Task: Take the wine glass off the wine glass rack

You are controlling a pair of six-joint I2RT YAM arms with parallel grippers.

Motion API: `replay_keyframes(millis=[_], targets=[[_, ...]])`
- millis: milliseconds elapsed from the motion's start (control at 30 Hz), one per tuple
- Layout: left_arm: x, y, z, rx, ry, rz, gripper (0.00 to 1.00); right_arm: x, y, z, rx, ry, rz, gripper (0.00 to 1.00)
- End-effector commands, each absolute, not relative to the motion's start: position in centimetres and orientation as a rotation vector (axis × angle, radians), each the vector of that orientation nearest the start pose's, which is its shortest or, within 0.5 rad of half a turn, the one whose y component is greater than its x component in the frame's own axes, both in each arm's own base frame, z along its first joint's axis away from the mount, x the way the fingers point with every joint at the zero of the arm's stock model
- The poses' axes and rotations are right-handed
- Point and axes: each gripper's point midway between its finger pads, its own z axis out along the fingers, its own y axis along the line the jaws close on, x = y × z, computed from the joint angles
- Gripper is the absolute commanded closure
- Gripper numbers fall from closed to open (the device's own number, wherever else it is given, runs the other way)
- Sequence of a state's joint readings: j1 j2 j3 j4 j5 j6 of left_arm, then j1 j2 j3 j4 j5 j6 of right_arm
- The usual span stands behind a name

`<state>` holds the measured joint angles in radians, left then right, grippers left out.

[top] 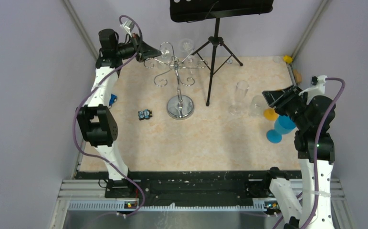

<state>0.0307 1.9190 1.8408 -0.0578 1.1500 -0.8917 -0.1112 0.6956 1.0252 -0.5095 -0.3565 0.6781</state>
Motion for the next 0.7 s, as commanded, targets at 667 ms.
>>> replay_keyframes(millis=[667], targets=[[44.0,-6.0,44.7,-0.085,1.675,-1.211,1.00,24.6,8.4,35.7,0.238,1.689,0.841,0.27]])
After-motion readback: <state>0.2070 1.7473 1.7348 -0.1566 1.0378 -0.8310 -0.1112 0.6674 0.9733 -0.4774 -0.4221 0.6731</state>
